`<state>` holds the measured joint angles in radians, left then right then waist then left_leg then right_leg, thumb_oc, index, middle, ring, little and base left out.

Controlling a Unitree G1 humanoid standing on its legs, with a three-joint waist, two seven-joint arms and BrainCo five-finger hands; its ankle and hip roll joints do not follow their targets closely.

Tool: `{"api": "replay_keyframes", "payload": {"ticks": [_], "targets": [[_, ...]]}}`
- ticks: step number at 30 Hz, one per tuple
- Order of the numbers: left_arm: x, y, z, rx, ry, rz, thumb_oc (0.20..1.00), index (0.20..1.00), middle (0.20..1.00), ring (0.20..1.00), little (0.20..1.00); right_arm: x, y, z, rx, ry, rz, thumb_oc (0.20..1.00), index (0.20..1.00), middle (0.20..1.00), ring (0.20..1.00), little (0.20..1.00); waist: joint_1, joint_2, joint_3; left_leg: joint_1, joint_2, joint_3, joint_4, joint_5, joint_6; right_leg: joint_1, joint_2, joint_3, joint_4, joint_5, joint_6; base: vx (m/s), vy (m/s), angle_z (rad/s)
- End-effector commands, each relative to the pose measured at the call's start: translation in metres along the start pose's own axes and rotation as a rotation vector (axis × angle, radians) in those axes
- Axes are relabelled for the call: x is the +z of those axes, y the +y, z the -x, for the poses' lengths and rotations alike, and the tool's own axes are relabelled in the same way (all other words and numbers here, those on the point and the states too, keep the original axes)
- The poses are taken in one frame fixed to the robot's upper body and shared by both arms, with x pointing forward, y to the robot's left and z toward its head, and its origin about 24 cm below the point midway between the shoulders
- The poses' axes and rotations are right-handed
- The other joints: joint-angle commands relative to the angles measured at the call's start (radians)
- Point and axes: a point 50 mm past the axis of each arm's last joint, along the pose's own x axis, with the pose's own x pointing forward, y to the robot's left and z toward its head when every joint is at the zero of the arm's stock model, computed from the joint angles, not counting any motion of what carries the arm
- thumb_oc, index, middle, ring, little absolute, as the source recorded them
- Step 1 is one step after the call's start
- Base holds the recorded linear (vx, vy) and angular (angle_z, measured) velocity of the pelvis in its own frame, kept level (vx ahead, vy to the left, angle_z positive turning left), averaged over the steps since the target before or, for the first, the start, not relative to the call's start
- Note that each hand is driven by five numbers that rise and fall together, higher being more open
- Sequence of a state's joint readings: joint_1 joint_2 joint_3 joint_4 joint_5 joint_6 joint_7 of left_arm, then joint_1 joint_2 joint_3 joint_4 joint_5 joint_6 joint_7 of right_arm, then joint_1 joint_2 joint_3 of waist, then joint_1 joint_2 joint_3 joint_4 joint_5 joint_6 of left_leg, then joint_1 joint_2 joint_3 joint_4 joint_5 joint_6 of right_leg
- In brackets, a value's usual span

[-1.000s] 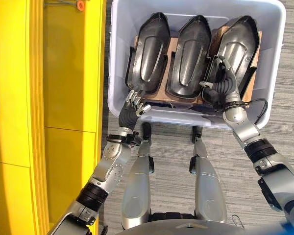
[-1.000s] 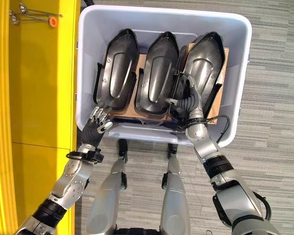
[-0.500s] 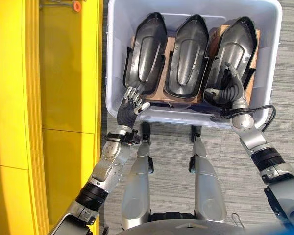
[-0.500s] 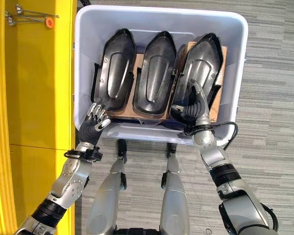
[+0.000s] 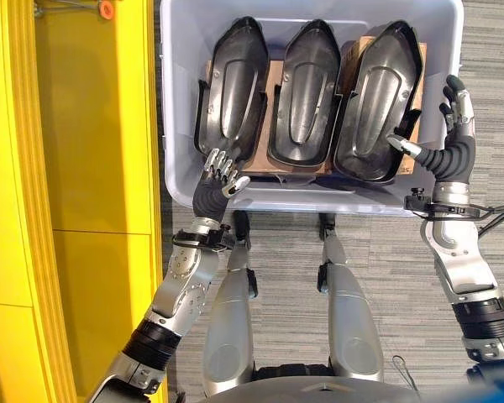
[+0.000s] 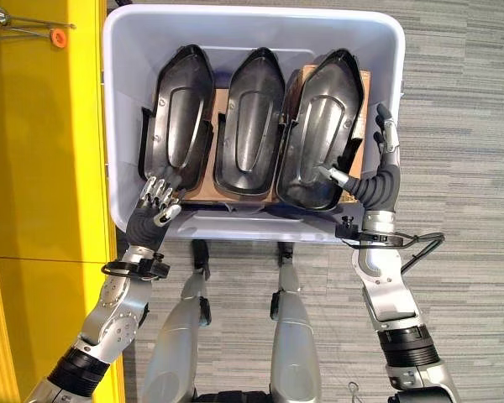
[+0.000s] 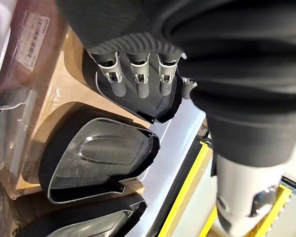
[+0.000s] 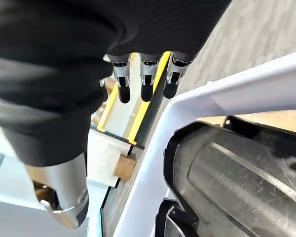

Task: Move parts from the plastic box to the shelf.

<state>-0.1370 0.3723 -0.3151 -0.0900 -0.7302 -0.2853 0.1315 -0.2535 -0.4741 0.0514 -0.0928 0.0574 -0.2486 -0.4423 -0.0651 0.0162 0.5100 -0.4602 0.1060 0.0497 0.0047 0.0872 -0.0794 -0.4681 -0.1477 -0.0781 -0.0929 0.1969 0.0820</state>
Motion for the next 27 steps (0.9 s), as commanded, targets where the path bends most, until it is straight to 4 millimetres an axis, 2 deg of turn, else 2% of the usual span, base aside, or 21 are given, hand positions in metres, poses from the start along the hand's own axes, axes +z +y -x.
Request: {"api": "replay_keyframes", "payload": {"ticks": [1,10,21,27], "targets": [[0.015,0.002,0.004,-0.011,-0.063,-0.033,1.0,1.0,1.0,1.0,1.0,0.013,-0.007,-0.001,-0.022,-0.082,-0.067,1.0,1.0,1.0,1.0,1.0,0.012,-0.04,-0.061,0.001,0.032,-0.019,0.071,-0.033,-0.022,-0.011,-0.063,0.046,0.145,-0.065,0.073,0.0,0.0,0.0],[0.014,0.005,0.004,0.008,-0.062,-0.041,1.0,1.0,1.0,1.0,1.0,-0.007,0.005,0.014,0.005,0.046,-0.145,1.0,1.0,1.0,1.0,1.0,0.009,-0.049,-0.055,-0.01,0.026,-0.02,0.073,-0.026,-0.021,-0.017,-0.065,0.045,0.141,-0.055,0.072,0.0,0.0,0.0],[0.016,0.008,0.005,0.033,-0.074,-0.046,1.0,1.0,1.0,1.0,1.0,-0.03,0.001,0.022,-0.032,0.151,-0.084,1.0,1.0,1.0,1.0,1.0,0.011,-0.04,-0.048,-0.016,0.022,-0.021,0.079,-0.033,-0.019,-0.022,-0.065,0.046,0.147,-0.057,0.071,0.0,0.0,0.0],[0.015,0.009,0.007,0.031,-0.068,-0.045,1.0,1.0,1.0,1.0,1.0,-0.035,-0.005,0.025,-0.065,0.175,-0.068,1.0,1.0,1.0,1.0,1.0,0.006,-0.038,-0.045,-0.02,0.023,-0.017,0.078,-0.032,-0.019,-0.03,-0.063,0.049,0.146,-0.055,0.071,0.0,0.0,0.0]]}}
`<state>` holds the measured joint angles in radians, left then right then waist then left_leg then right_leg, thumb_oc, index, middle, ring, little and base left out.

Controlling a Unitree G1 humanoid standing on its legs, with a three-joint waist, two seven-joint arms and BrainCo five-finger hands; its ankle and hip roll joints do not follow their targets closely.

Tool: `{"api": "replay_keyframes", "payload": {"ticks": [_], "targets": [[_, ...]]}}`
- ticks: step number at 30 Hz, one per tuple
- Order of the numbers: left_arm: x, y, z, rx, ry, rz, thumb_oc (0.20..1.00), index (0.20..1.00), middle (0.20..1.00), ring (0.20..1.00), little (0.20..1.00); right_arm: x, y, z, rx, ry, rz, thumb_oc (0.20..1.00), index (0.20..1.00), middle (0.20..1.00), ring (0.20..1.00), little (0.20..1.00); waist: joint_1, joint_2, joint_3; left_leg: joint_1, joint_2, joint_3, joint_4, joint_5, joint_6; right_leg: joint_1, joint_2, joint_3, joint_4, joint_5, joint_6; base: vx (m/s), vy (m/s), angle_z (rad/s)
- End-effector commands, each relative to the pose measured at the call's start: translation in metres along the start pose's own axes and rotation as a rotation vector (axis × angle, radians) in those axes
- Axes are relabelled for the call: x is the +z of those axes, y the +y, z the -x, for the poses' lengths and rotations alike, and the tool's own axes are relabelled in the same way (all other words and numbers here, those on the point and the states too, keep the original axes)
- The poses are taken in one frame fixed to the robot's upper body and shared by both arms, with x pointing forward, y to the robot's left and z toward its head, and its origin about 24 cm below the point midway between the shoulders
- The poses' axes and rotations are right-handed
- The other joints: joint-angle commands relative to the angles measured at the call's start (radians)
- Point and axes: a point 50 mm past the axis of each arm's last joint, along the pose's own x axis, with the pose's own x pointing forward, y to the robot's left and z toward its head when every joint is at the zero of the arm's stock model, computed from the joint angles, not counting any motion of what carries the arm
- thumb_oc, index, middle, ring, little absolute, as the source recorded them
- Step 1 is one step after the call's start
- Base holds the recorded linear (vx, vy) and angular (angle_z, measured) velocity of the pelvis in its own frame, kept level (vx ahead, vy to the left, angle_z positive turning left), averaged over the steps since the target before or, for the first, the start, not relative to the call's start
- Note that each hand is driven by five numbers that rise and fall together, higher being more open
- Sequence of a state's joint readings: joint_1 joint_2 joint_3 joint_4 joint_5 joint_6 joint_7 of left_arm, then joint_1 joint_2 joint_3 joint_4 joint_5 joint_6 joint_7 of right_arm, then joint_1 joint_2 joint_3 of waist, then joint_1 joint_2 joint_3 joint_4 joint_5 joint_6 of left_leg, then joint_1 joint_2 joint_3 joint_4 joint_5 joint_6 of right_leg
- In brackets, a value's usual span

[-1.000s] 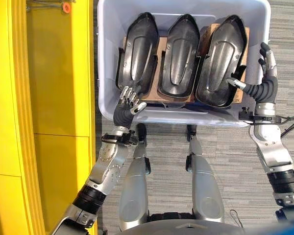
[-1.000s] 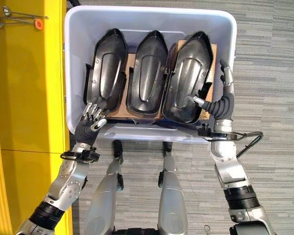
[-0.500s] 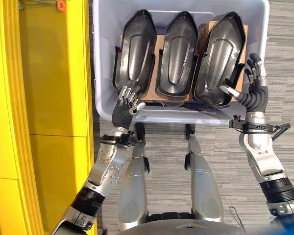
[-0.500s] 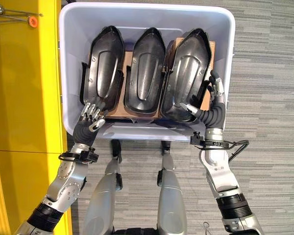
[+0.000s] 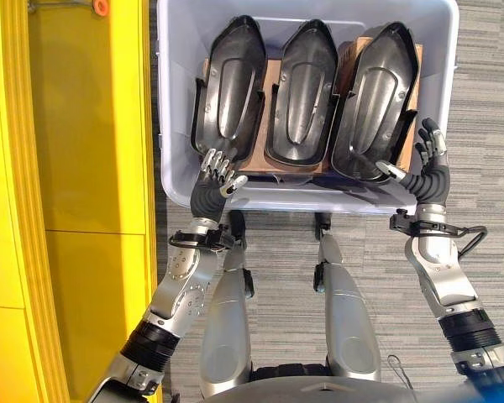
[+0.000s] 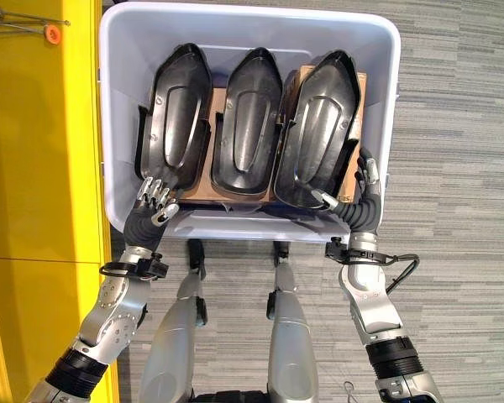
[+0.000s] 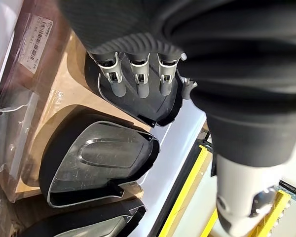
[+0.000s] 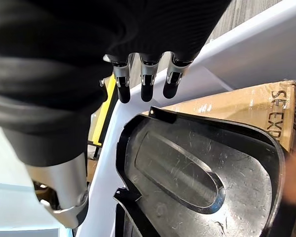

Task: Move parts from the plastic box to the shelf.

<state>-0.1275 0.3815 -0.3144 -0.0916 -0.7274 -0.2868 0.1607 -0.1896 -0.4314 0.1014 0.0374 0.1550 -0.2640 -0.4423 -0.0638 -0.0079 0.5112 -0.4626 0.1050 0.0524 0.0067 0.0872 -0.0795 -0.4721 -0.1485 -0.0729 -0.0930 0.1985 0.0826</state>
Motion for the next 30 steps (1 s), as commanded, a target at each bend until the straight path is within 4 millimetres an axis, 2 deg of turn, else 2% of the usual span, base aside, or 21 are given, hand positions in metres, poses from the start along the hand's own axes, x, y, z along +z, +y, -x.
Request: {"api": "replay_keyframes", "payload": {"ticks": [1,8,20,30], "targets": [[0.016,0.005,0.004,-0.003,-0.073,-0.032,1.0,1.0,1.0,1.0,1.0,0.007,-0.011,-0.004,-0.067,-0.051,-0.013,1.0,1.0,1.0,1.0,1.0,0.004,-0.014,-0.046,-0.019,0.024,-0.02,0.077,-0.033,-0.019,-0.028,-0.062,0.045,0.146,-0.057,0.071,0.0,-0.004,-0.04],[0.016,0.005,0.004,-0.003,-0.076,-0.025,1.0,1.0,1.0,1.0,1.0,-0.002,-0.011,-0.004,-0.089,-0.01,-0.014,1.0,1.0,1.0,1.0,1.0,0.004,-0.009,-0.042,-0.027,0.02,-0.018,0.077,-0.03,-0.019,-0.035,-0.061,0.044,0.144,-0.054,0.071,0.0,-0.001,-0.01],[0.015,0.002,0.002,-0.001,-0.082,-0.017,1.0,1.0,1.0,1.0,1.0,-0.013,0.009,-0.007,-0.052,0.048,-0.062,1.0,1.0,1.0,1.0,1.0,0.012,0.001,-0.035,-0.054,0.016,-0.027,0.083,-0.029,-0.016,-0.055,-0.062,0.039,0.151,-0.056,0.069,0.0,0.0,0.0],[0.016,-0.001,0.0,0.001,-0.09,-0.001,1.0,1.0,1.0,1.0,1.0,-0.02,0.014,-0.02,-0.134,0.096,-0.105,1.0,1.0,1.0,1.0,1.0,0.021,0.016,-0.025,-0.082,0.009,-0.031,0.091,-0.03,-0.013,-0.079,-0.064,0.039,0.157,-0.058,0.068,0.0,0.0,0.0]]}}
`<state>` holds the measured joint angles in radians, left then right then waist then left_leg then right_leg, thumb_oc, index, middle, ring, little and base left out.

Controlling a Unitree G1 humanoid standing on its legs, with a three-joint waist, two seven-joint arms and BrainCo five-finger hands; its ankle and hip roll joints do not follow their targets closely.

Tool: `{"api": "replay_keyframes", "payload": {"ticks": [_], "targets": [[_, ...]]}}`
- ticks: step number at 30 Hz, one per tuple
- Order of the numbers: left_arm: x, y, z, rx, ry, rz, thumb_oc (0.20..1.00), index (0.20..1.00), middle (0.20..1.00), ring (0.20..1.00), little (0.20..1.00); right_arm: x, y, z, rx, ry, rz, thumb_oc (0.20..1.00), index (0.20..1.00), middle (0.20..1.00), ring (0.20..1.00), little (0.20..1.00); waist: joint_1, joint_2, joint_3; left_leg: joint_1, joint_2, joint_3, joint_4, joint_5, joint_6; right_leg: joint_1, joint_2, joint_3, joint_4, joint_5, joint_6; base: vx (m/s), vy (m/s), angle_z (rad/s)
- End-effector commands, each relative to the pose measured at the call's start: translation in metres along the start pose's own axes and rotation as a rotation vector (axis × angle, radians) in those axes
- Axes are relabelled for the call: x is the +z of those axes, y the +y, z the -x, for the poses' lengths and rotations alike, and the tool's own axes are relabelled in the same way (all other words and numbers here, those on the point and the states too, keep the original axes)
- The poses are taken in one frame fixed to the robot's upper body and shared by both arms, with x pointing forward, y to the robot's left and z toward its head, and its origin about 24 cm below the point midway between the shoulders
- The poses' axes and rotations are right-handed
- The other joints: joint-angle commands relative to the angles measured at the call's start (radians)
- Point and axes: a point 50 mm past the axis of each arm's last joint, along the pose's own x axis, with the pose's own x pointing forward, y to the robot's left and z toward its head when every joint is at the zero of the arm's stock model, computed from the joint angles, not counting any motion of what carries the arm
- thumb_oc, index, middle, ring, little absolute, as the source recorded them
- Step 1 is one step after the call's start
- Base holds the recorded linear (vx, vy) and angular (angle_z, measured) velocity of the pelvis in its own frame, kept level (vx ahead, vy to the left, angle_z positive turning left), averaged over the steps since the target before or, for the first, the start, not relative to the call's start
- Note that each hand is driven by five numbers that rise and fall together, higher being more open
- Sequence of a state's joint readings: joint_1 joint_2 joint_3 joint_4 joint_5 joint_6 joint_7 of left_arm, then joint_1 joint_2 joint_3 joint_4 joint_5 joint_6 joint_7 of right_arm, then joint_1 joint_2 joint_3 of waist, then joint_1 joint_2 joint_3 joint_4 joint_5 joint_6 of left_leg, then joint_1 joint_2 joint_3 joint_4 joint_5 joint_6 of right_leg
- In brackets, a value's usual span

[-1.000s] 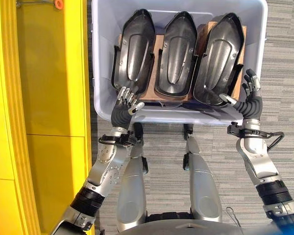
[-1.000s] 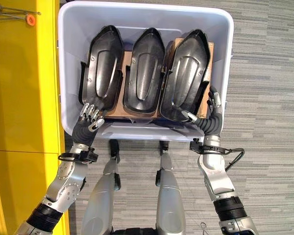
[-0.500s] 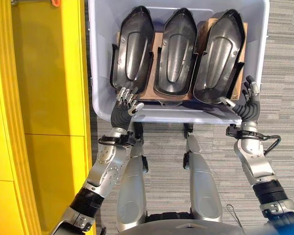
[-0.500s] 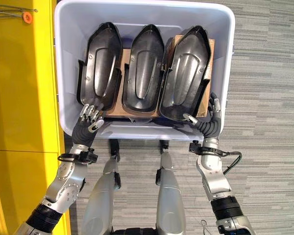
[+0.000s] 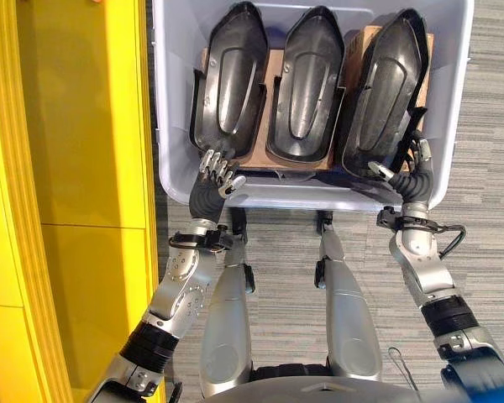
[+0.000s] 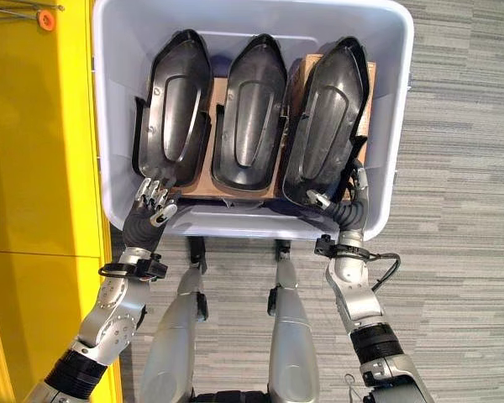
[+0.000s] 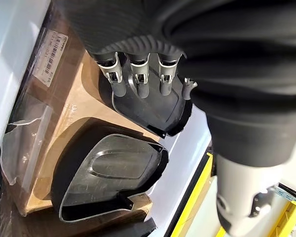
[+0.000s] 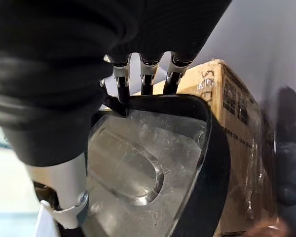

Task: Move parts from the plastic box to the shelf.

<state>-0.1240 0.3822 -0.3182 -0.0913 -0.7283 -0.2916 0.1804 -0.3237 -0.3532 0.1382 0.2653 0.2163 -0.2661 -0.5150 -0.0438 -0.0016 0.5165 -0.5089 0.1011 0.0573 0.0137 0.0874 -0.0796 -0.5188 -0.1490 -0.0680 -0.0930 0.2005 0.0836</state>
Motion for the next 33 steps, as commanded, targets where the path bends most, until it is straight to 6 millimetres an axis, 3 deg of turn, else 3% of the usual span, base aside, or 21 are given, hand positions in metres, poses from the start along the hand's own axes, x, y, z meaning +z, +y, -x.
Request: {"api": "replay_keyframes", "payload": {"ticks": [1,5,15,18,25,33], "targets": [[0.017,-0.003,-0.002,-0.022,-0.092,0.001,1.0,1.0,1.0,1.0,1.0,0.008,-0.004,-0.01,-0.068,-0.036,-0.052,1.0,1.0,1.0,1.0,1.0,0.004,0.013,-0.028,-0.041,0.012,-0.035,0.085,-0.031,-0.013,-0.036,-0.064,0.034,0.159,-0.061,0.067,0.0,0.0,0.0],[0.018,-0.003,-0.002,-0.016,-0.092,0.013,1.0,1.0,1.0,1.0,1.0,0.009,-0.005,-0.018,-0.122,-0.025,-0.078,1.0,1.0,1.0,1.0,1.0,0.008,0.017,-0.02,-0.05,0.01,-0.038,0.087,-0.034,-0.01,-0.047,-0.063,0.032,0.164,-0.062,0.066,0.0,0.0,0.0],[0.017,-0.003,-0.001,-0.012,-0.085,0.015,1.0,1.0,1.0,1.0,1.0,0.008,-0.014,-0.013,-0.163,-0.033,-0.083,1.0,1.0,1.0,1.0,1.0,0.003,0.015,-0.019,-0.053,0.009,-0.039,0.082,-0.036,-0.003,-0.059,-0.06,0.035,0.17,-0.065,0.065,0.0,0.0,0.0],[0.019,-0.004,-0.002,-0.018,-0.095,0.009,1.0,1.0,1.0,1.0,1.0,0.029,-0.021,-0.007,-0.156,-0.149,-0.06,1.0,1.0,1.0,1.0,1.0,-0.007,0.007,-0.022,-0.054,0.01,-0.035,0.083,-0.042,-0.003,-0.06,-0.059,0.04,0.167,-0.067,0.065,0.0,0.0,0.0],[0.022,-0.003,-0.001,-0.015,-0.103,-0.005,1.0,1.0,1.0,1.0,1.0,0.055,-0.033,0.006,-0.197,-0.282,-0.102,1.0,1.0,1.0,1.0,1.0,-0.019,-0.002,-0.026,-0.061,0.007,-0.033,0.092,-0.047,-0.005,-0.064,-0.057,0.042,0.167,-0.067,0.068,0.0,0.0,0.0],[0.021,-0.002,-0.001,-0.002,-0.103,-0.006,1.0,1.0,1.0,1.0,1.0,0.05,-0.027,0.004,-0.194,-0.248,-0.123,1.0,1.0,1.0,1.0,1.0,-0.016,-0.004,-0.026,-0.069,0.003,-0.033,0.093,-0.046,-0.004,-0.069,-0.056,0.043,0.165,-0.065,0.067,0.0,0.0,0.0]]}}
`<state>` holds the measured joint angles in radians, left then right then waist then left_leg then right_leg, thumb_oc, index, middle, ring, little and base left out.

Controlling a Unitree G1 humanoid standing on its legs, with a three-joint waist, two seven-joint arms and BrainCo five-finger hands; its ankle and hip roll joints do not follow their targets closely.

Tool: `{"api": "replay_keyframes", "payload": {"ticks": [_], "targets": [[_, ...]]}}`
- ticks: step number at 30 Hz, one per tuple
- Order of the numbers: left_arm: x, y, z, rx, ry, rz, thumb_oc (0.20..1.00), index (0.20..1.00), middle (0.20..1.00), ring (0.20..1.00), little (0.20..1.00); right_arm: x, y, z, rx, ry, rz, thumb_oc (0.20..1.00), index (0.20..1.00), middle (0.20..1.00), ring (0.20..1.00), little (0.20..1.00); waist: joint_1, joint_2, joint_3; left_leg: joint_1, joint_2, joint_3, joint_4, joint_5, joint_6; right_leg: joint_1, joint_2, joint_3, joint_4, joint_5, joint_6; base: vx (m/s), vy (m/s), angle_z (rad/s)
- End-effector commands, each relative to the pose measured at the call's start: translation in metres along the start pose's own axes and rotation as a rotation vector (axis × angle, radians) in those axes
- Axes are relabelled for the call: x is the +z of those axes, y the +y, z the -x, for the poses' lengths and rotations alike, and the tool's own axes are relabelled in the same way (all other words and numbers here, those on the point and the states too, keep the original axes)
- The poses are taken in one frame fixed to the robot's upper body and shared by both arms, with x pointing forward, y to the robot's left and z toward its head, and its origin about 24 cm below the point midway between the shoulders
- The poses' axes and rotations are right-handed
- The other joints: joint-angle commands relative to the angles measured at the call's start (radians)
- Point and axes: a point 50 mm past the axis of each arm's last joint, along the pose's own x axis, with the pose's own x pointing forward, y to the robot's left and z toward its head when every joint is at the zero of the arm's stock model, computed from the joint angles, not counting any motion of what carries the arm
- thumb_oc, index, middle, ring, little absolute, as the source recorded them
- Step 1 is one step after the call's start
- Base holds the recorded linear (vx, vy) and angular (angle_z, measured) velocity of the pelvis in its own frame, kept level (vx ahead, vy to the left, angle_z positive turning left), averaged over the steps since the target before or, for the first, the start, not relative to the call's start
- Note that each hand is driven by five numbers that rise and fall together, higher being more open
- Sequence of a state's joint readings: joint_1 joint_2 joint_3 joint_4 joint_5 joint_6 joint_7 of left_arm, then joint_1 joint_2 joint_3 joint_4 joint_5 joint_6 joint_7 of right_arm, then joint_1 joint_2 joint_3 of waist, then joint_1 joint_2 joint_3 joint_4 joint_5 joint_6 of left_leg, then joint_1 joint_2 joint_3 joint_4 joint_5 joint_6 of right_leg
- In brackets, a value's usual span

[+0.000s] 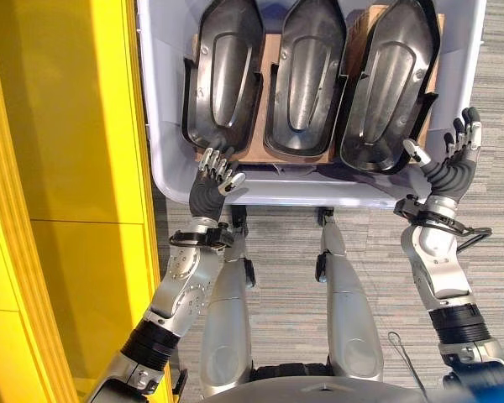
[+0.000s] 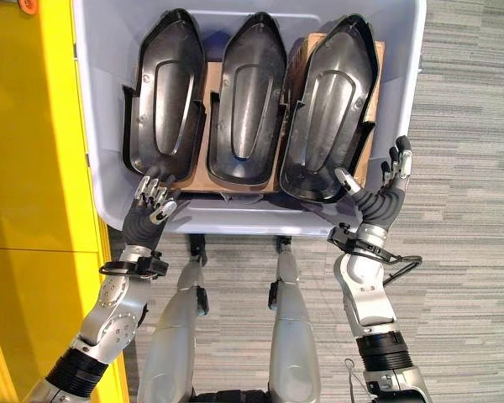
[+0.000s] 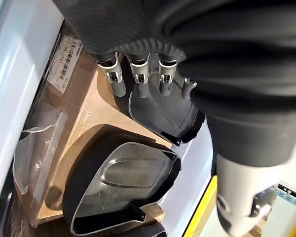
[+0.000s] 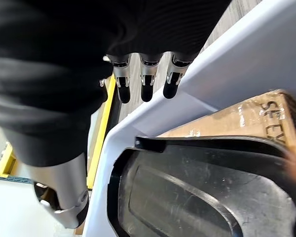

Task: Move parts from the plastic box to the shelf.

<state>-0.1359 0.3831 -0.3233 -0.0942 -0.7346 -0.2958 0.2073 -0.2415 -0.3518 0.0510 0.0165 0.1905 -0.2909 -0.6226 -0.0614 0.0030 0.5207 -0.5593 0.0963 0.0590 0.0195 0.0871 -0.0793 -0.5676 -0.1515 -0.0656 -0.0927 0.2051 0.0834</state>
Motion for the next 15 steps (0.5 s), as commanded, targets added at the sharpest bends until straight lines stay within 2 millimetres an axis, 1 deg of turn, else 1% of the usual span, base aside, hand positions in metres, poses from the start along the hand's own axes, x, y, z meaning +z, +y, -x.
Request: {"api": "replay_keyframes", "payload": {"ticks": [1,2,10,15], "targets": [[0.02,-0.001,0.0,-0.016,-0.094,-0.013,1.0,1.0,1.0,1.0,1.0,0.007,-0.004,-0.006,-0.045,-0.062,-0.031,1.0,1.0,1.0,1.0,1.0,0.002,-0.009,-0.029,-0.019,0.008,-0.035,0.087,-0.046,-0.004,-0.02,-0.053,0.041,0.165,-0.07,0.067,0.0,0.0,0.0],[0.019,-0.002,0.0,-0.018,-0.092,-0.009,1.0,1.0,1.0,1.0,1.0,0.005,-0.001,-0.007,-0.037,-0.047,-0.034,1.0,1.0,1.0,1.0,1.0,0.002,-0.009,-0.028,-0.021,0.007,-0.035,0.088,-0.046,-0.004,-0.02,-0.054,0.041,0.165,-0.069,0.066,0.0,0.0,0.0],[0.019,-0.003,-0.001,-0.018,-0.095,-0.009,1.0,1.0,1.0,1.0,1.0,-0.004,0.008,-0.007,-0.021,-0.001,-0.043,1.0,1.0,1.0,1.0,1.0,0.008,-0.005,-0.028,-0.023,0.007,-0.04,0.087,-0.044,-0.002,-0.021,-0.053,0.039,0.165,-0.07,0.064,0.0,0.0,0.0],[0.02,-0.004,-0.001,-0.011,-0.103,0.006,1.0,1.0,1.0,1.0,1.0,-0.007,0.016,-0.009,-0.019,0.033,-0.095,1.0,1.0,1.0,1.0,1.0,0.012,-0.005,-0.024,-0.029,0.005,-0.041,0.087,-0.043,-0.001,-0.025,-0.053,0.04,0.164,-0.068,0.063,0.0,0.0,0.0]]}}
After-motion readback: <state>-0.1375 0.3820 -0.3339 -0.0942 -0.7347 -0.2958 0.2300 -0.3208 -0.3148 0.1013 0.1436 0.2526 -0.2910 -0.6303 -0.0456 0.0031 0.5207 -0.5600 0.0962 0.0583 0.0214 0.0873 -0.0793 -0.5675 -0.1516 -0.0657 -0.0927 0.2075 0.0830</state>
